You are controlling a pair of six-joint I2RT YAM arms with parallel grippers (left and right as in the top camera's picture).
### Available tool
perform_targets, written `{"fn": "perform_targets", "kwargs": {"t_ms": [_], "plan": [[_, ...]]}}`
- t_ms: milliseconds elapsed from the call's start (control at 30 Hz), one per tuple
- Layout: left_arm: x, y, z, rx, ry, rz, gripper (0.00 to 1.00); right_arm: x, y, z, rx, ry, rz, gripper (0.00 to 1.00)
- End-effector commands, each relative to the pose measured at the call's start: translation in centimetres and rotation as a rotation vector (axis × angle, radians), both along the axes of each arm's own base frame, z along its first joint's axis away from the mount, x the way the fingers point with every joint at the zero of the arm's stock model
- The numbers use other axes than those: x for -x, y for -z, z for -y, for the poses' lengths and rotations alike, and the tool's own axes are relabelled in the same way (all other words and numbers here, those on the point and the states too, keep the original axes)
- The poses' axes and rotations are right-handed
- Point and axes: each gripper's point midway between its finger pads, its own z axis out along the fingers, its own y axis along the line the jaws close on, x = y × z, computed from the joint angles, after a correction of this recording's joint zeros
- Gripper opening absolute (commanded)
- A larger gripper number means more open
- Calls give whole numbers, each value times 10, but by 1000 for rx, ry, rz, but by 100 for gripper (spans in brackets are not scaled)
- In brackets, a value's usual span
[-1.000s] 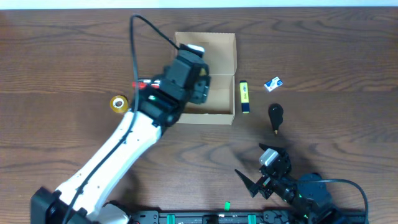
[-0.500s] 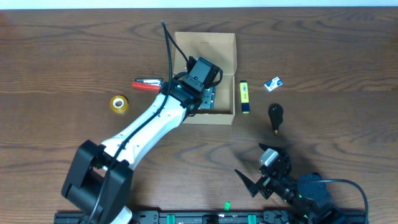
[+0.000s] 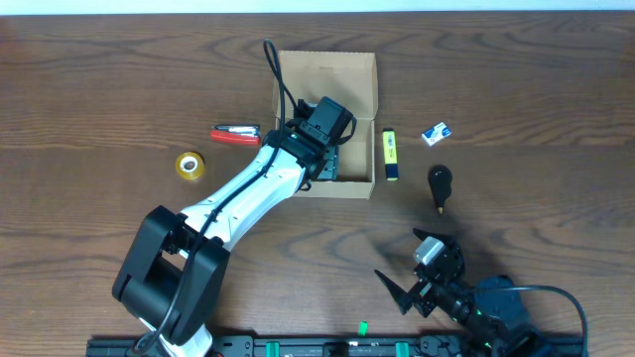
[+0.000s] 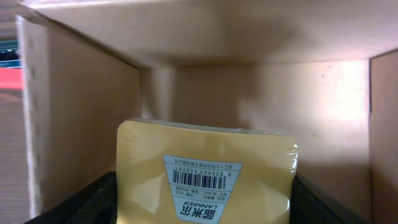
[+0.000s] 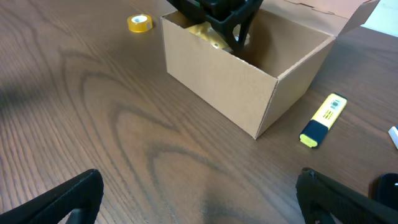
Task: Pack container
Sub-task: 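Carry the yellow tin with the left gripper into the box, then lower the tin into the box and open the left gripper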
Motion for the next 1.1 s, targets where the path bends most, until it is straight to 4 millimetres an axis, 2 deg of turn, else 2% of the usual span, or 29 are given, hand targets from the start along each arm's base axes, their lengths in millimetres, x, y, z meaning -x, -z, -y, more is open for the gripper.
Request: {"fn": "perform_targets", "kwargs": {"t_ms": [0, 233, 467, 1067], "plan": [[-7, -4, -7, -23, -42, 28, 43, 2, 1, -2, -10, -8, -8, 99], [-5, -2, -13, -37, -50, 12, 45, 2, 1, -2, -10, -8, -8, 99], [-5, -2, -13, -31, -58, 10, 59, 2, 1, -2, -10, -8, -8, 99], [-4, -2, -13, -30, -64, 7, 76, 2, 1, -2, -10, -8, -8, 99]]}}
